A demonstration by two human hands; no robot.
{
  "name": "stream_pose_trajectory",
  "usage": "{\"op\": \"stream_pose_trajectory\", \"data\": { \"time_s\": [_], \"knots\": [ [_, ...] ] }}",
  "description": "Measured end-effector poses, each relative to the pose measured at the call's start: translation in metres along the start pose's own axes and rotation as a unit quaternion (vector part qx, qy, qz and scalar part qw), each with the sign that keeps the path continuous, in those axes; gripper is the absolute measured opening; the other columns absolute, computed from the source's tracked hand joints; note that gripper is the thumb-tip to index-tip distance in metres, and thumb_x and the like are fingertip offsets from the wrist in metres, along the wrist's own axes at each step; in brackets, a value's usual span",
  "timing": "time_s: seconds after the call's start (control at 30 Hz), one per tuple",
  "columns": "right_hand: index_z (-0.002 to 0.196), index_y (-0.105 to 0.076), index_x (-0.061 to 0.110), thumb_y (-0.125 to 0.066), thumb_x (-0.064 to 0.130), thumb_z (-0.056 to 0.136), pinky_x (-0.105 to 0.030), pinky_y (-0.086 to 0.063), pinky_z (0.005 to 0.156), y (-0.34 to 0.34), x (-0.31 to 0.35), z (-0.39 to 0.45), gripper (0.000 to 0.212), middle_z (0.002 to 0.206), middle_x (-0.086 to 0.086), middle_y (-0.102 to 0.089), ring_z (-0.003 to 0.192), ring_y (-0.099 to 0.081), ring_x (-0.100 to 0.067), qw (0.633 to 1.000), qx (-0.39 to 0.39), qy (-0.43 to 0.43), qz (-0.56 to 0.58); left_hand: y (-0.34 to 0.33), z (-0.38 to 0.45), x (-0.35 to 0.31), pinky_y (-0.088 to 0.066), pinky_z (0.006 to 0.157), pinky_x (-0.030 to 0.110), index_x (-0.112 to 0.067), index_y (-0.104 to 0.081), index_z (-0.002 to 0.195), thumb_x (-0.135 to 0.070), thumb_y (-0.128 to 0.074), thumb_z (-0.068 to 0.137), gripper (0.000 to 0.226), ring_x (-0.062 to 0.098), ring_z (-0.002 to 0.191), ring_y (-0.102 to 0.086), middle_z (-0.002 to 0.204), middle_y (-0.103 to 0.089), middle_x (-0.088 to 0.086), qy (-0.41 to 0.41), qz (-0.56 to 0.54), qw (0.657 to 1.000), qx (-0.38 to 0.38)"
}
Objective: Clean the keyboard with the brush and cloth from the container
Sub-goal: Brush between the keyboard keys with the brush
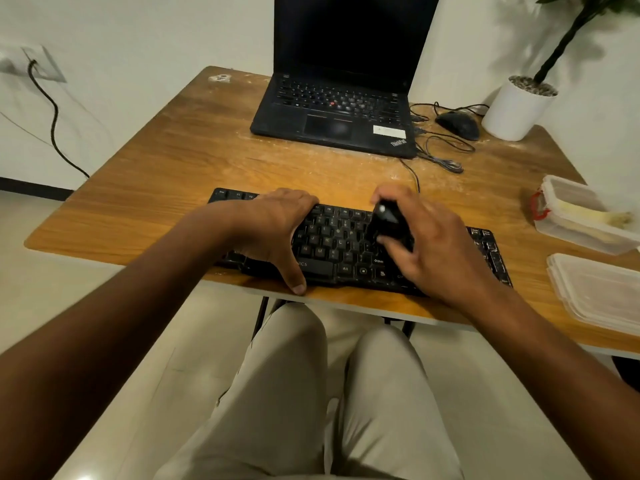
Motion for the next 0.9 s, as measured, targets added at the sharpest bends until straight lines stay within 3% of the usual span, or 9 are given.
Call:
{"op": "stream_pose_trajectory", "data": {
  "time_s": [0.1,0.2,0.3,0.37,0.43,0.53,0.6,0.7,0.9],
  "knots": [
    [0.133,-0.044,0.029,-0.079,0.011,0.084,-0.028,-0.049,0.076,0.01,0.024,-0.021,0.063,0.11,0.004,-0.064,0.09,-0.057,-0.014,0.999,0.043,0.008,0.011,0.0,0.001,0.001,-0.026,0.122,0.043,-0.025,-0.019,0.159,-0.049,-0.098,0.055,0.133,0.02,0.147,-0.026,0.161,-0.03,-0.003,0.0,0.005,1.0,-0.004],
    [0.13,-0.039,0.045,-0.079,0.018,0.087,-0.021,-0.052,0.061,0.022,0.037,-0.027,0.064,0.104,0.006,-0.066,0.074,-0.06,-0.009,0.989,0.13,-0.042,0.058,0.0,0.0,0.001,-0.025,0.123,0.044,-0.024,-0.016,0.161,-0.049,-0.097,0.056,0.135,0.021,0.149,-0.024,0.162,-0.028,-0.003,0.001,0.008,1.0,-0.002],
    [0.125,-0.044,0.049,-0.084,0.014,0.083,-0.039,-0.06,0.061,0.03,0.033,-0.014,0.067,0.104,0.01,-0.068,0.077,-0.069,-0.017,0.952,0.188,-0.139,0.198,0.0,-0.001,0.0,-0.025,0.123,0.043,-0.025,-0.017,0.16,-0.049,-0.098,0.055,0.135,0.02,0.148,-0.024,0.162,-0.028,-0.003,0.0,0.006,1.0,-0.005],
    [0.124,-0.048,0.044,-0.086,0.009,0.078,-0.046,-0.062,0.066,0.033,0.024,0.006,0.069,0.108,0.01,-0.066,0.087,-0.07,-0.02,0.944,0.152,-0.158,0.244,0.001,-0.001,0.0,-0.025,0.124,0.044,-0.025,-0.016,0.161,-0.048,-0.098,0.056,0.135,0.02,0.149,-0.024,0.162,-0.027,-0.003,0.0,0.003,1.0,-0.004],
    [0.124,-0.048,0.041,-0.086,0.006,0.078,-0.04,-0.064,0.068,0.028,0.011,0.028,0.069,0.11,0.011,-0.061,0.093,-0.068,-0.015,0.948,0.093,-0.175,0.247,0.001,-0.001,0.001,-0.025,0.125,0.044,-0.025,-0.016,0.16,-0.048,-0.098,0.056,0.135,0.02,0.149,-0.023,0.162,-0.027,-0.003,0.0,0.003,1.0,-0.004],
    [0.132,-0.045,0.037,-0.082,0.009,0.083,-0.027,-0.062,0.067,0.006,0.003,0.05,0.068,0.107,0.013,-0.059,0.09,-0.064,-0.01,0.98,0.022,-0.136,0.146,0.001,-0.001,0.0,-0.026,0.123,0.043,-0.026,-0.018,0.159,-0.048,-0.098,0.055,0.133,0.019,0.148,-0.025,0.161,-0.029,-0.004,-0.001,-0.001,1.0,-0.005],
    [0.137,-0.044,0.03,-0.08,0.01,0.084,-0.034,-0.059,0.073,-0.012,0.005,0.053,0.067,0.109,0.008,-0.061,0.093,-0.062,-0.015,0.995,0.002,-0.073,0.066,0.001,-0.001,0.0,-0.025,0.124,0.043,-0.026,-0.016,0.16,-0.048,-0.098,0.056,0.135,0.02,0.149,-0.024,0.162,-0.028,-0.003,0.0,-0.002,1.0,-0.004],
    [0.136,-0.046,0.024,-0.077,0.006,0.083,-0.037,-0.053,0.083,-0.028,0.01,0.044,0.064,0.114,0.001,-0.064,0.099,-0.059,-0.02,1.0,0.008,-0.009,0.009,0.0,0.0,0.002,-0.024,0.125,0.044,-0.026,-0.016,0.161,-0.05,-0.098,0.054,0.136,0.02,0.15,-0.023,0.163,-0.027,-0.004,0.0,-0.001,1.0,-0.005],
    [0.135,-0.043,0.031,-0.076,0.011,0.086,-0.024,-0.044,0.076,-0.011,0.043,0.0,0.063,0.112,0.006,-0.062,0.094,-0.052,-0.011,0.998,0.064,0.008,0.025,0.001,0.002,0.0,-0.026,0.122,0.043,-0.026,-0.021,0.159,-0.049,-0.098,0.055,0.131,0.02,0.146,-0.027,0.158,-0.033,-0.004,-0.001,0.007,1.0,-0.01]
  ]
}}
Point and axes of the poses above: each hand's wrist, its own z-axis towards the middle knuckle, its own y-axis out of the back of the hand, x = y × z, the point moved 5 cm from there along z, towards the middle knuckle
